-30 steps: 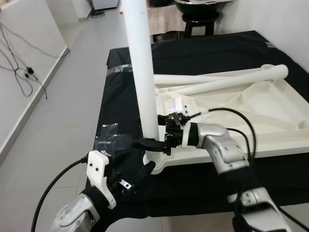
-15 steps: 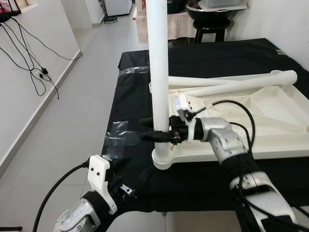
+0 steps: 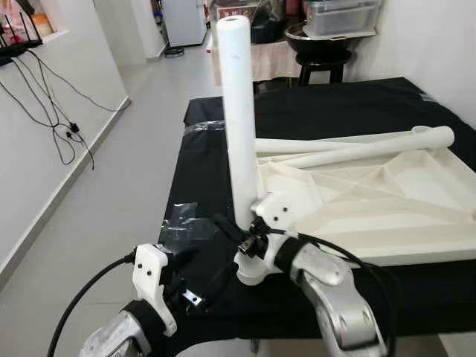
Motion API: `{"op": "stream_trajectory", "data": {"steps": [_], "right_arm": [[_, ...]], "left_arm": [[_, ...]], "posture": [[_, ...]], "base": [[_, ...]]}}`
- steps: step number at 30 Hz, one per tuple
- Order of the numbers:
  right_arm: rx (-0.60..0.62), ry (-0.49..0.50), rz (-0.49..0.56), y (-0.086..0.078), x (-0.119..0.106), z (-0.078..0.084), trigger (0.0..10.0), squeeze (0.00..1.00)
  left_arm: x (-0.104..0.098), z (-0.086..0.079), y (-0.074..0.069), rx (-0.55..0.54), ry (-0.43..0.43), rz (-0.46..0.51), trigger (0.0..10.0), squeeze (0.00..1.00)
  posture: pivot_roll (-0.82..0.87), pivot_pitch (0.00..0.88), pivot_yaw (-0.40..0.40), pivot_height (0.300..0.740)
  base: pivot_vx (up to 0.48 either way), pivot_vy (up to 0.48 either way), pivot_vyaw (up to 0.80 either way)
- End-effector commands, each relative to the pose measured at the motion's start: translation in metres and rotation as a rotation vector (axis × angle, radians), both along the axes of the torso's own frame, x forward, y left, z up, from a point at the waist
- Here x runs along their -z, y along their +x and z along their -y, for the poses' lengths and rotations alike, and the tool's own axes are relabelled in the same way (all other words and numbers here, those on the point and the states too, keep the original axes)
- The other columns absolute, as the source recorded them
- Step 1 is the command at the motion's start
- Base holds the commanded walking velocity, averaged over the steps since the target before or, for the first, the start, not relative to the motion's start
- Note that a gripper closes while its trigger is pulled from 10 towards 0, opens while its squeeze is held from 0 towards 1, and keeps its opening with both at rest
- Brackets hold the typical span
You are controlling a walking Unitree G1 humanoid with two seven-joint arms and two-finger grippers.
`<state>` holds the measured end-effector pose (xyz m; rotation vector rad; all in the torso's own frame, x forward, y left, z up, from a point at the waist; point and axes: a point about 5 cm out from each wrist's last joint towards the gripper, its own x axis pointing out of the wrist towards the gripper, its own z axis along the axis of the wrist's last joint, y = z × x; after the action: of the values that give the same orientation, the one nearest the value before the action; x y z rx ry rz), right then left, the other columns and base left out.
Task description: Building children table
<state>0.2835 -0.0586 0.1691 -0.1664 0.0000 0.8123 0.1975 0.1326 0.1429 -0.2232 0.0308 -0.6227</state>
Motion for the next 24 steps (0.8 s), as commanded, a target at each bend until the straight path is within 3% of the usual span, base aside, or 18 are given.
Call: {"op": "stream_trajectory", "data": {"steps": [1, 2, 7, 8, 9, 11, 12, 13, 14, 15, 16, 18, 23, 24], "right_arm": [[0.117, -0.064, -0.126, 0.009, 0.028, 0.011, 10.0, 0.0], [0.122, -0.027, -0.14, 0.012, 0.024, 0.008, 10.0, 0.54], [0.158, 0.009, -0.166, 0.008, 0.019, 0.005, 10.0, 0.54], [0.038, 0.065, -0.152, 0.01, 0.011, 0.0, 10.0, 1.0], [0.038, 0.065, -0.152, 0.01, 0.011, 0.0, 10.0, 1.0], [-0.286, 0.142, -0.076, 0.013, -0.01, -0.002, 10.0, 1.0], [-0.286, 0.142, -0.076, 0.013, -0.01, -0.002, 10.0, 1.0], [-0.393, 0.144, -0.039, 0.014, -0.017, 0.0, 10.0, 1.0], [-0.46, 0.115, -0.046, 0.017, -0.017, 0.005, 10.0, 0.09], [-0.46, 0.115, -0.046, 0.017, -0.017, 0.005, 10.0, 0.09], [-0.522, 0.014, -0.025, 0.023, -0.012, 0.01, 10.0, 0.0], [-0.576, -0.107, -0.013, 0.03, -0.004, 0.017, 10.0, 0.0], [-0.588, -0.064, -0.069, 0.045, -0.007, 0.018, 10.0, 0.0], [-0.579, -0.032, -0.088, 0.057, -0.01, 0.017, 4.3, 0.0]], "left_arm": [[0.004, -0.002, 0.0, -0.003, 0.025, -0.012, 10.0, 0.0], [0.003, -0.002, 0.0, -0.014, 0.024, -0.009, 10.0, 0.0], [0.003, -0.003, 0.001, -0.025, 0.024, -0.005, 10.0, 0.0], [0.003, -0.002, 0.001, -0.023, 0.023, -0.005, 10.0, 0.0], [0.003, -0.002, 0.001, -0.023, 0.023, -0.005, 10.0, 0.0], [0.003, -0.001, 0.002, -0.017, 0.022, -0.005, 10.0, 0.0], [0.003, -0.001, 0.002, -0.017, 0.022, -0.005, 10.0, 0.0], [0.003, -0.001, 0.002, -0.015, 0.022, -0.005, 10.0, 0.0], [0.003, 0.0, 0.003, -0.014, 0.021, -0.004, 10.0, 0.0], [0.003, 0.0, 0.003, -0.014, 0.021, -0.004, 10.0, 0.0], [0.003, 0.0, 0.003, -0.016, 0.019, -0.003, 10.0, 0.0], [0.003, 0.0, 0.004, -0.018, 0.017, 0.0, 10.0, 0.0], [0.003, 0.001, 0.004, -0.024, 0.017, 0.003, 10.0, 0.0], [0.002, 0.001, 0.004, -0.025, 0.016, 0.004, 10.0, 0.0]], "posture": [[-0.01, 0.081, 0.072, 0.74], [-0.01, 0.077, 0.069, 0.74], [-0.01, 0.077, 0.069, 0.74], [0.0, 0.075, 0.069, 0.74], [0.0, 0.075, 0.069, 0.74], [0.0, 0.071, 0.068, 0.74], [0.0, 0.071, 0.068, 0.74], [0.0, 0.071, 0.068, 0.74], [-0.01, 0.071, 0.064, 0.74], [-0.01, 0.071, 0.064, 0.74], [0.0, 0.07, 0.063, 0.74], [0.0, 0.072, 0.06, 0.74], [0.01, 0.07, 0.06, 0.74], [0.01, 0.07, 0.059, 0.74]], "base": [[0.0, 0.0, 0.0], [0.0, 0.0, 0.0], [0.0, 0.0, 0.0], [0.0, 0.0, 0.0], [0.0, 0.0, 0.0], [0.0, 0.0, 0.0], [0.0, 0.0, 0.0], [0.0, 0.0, 0.0], [0.0, 0.0, 0.0], [0.0, 0.0, 0.0], [0.0, 0.0, 0.0], [0.0, 0.0, 0.0], [0.0, 0.0, 0.0], [0.0, 0.0, 0.0]]}}
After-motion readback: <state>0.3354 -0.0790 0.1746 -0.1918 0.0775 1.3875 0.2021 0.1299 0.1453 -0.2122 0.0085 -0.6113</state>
